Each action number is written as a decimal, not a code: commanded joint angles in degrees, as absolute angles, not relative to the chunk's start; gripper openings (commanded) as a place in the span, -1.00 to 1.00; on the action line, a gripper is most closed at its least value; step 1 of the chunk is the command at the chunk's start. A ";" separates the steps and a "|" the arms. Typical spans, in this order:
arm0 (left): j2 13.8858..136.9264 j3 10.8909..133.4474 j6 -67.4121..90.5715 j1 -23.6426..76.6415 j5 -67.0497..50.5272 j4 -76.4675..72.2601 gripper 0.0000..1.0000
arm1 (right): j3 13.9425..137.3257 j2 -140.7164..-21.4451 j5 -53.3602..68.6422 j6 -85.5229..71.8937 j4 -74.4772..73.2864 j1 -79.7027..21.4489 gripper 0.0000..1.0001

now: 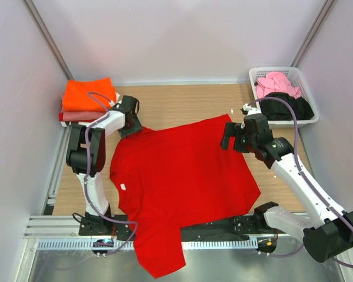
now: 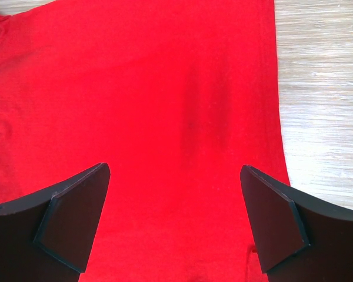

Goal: Fold and stack the t-shirts
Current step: Flatten the tshirt out

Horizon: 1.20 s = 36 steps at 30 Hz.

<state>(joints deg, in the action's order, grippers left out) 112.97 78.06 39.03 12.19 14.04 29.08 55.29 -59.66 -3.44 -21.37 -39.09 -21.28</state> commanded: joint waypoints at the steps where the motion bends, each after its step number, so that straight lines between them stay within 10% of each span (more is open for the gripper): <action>1: 109.16 76.73 39.72 11.69 16.17 27.78 0.21 | 55.02 -59.59 -3.34 -21.09 -38.32 -21.53 0.98; 36: 112.50 79.99 39.11 11.69 11.61 27.07 -0.08 | 53.96 -60.29 -3.60 -21.09 -37.35 -21.62 0.98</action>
